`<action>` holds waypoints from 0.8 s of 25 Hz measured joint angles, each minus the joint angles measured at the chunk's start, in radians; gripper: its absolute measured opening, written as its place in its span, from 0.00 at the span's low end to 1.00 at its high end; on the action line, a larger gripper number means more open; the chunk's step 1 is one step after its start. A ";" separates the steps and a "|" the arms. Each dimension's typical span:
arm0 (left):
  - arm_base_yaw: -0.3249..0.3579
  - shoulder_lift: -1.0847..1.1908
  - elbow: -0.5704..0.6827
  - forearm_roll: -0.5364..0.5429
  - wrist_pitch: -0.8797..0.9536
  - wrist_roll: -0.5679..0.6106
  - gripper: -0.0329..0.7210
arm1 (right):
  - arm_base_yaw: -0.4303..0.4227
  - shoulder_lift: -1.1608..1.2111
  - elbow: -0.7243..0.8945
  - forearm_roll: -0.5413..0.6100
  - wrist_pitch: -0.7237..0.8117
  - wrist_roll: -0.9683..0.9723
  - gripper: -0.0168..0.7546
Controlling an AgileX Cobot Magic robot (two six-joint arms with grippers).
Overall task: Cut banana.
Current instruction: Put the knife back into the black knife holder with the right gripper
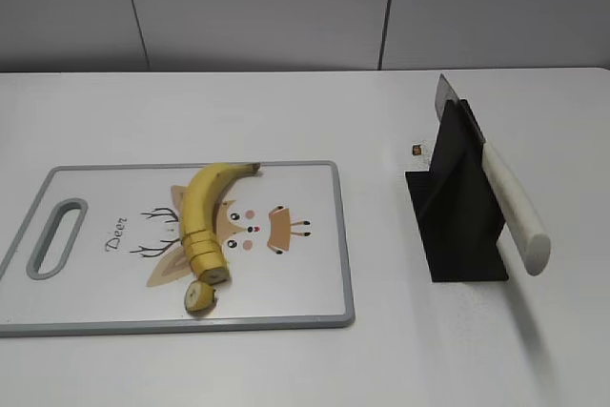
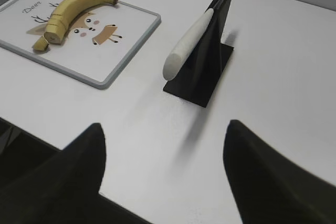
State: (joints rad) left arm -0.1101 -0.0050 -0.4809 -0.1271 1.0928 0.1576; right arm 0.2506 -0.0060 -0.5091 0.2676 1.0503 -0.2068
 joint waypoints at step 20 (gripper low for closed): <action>0.000 0.000 0.000 -0.001 0.000 0.000 0.77 | -0.267 0.000 0.000 0.063 -0.001 0.000 0.71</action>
State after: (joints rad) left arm -0.1101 -0.0050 -0.4809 -0.1279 1.0928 0.1576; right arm -0.0169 -0.0060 -0.5091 0.3303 1.0491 -0.2068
